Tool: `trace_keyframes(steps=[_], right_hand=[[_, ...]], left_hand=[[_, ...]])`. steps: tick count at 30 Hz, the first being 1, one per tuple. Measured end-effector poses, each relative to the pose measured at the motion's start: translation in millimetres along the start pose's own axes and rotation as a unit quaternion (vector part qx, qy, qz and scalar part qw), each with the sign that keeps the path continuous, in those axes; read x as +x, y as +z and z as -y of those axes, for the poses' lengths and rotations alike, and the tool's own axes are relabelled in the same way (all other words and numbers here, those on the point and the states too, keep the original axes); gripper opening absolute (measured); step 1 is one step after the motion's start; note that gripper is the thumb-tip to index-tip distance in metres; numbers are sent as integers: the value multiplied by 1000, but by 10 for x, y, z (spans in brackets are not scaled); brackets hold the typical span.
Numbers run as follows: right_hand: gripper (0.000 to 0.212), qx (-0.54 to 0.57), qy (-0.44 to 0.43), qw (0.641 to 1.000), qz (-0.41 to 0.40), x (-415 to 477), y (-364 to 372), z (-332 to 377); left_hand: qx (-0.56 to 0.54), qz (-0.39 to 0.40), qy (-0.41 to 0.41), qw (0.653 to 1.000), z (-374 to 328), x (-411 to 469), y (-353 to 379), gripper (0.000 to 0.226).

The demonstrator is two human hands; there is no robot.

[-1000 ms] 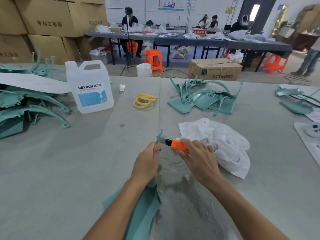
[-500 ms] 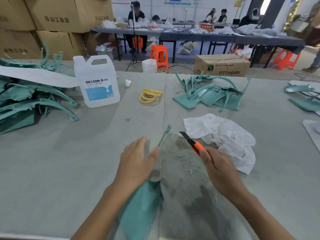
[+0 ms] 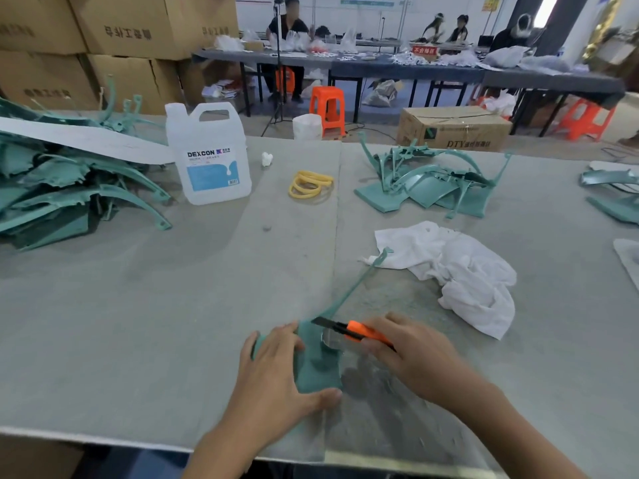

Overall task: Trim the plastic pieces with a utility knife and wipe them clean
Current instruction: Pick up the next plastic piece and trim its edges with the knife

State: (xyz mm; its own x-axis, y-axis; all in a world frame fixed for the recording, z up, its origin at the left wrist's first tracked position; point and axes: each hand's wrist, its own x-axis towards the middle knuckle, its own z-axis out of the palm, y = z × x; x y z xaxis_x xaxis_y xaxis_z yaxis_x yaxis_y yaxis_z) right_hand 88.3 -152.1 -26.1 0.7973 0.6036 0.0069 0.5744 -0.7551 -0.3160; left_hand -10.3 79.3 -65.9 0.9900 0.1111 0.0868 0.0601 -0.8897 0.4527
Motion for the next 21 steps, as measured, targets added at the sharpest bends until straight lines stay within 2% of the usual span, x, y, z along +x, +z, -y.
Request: trace_keyframes(steps=[4, 10, 14, 18, 21], right_hand=[[34, -50, 2, 998, 23, 0, 49, 53], [33, -70, -12, 997, 34, -11, 68, 31], [35, -91, 16, 996, 0, 40, 73, 32], [34, -83, -11, 996, 28, 8, 108, 60], [34, -93, 7, 996, 10, 55, 80, 47]], left_hand=[[-39, -58, -1, 998, 60, -21, 81, 72], [-27, -52, -2, 998, 74, -10, 98, 68], [-29, -55, 1, 998, 83, -21, 106, 69], [-31, -59, 4, 998, 77, -9, 94, 69], [-33, -55, 6, 998, 74, -6, 89, 69]])
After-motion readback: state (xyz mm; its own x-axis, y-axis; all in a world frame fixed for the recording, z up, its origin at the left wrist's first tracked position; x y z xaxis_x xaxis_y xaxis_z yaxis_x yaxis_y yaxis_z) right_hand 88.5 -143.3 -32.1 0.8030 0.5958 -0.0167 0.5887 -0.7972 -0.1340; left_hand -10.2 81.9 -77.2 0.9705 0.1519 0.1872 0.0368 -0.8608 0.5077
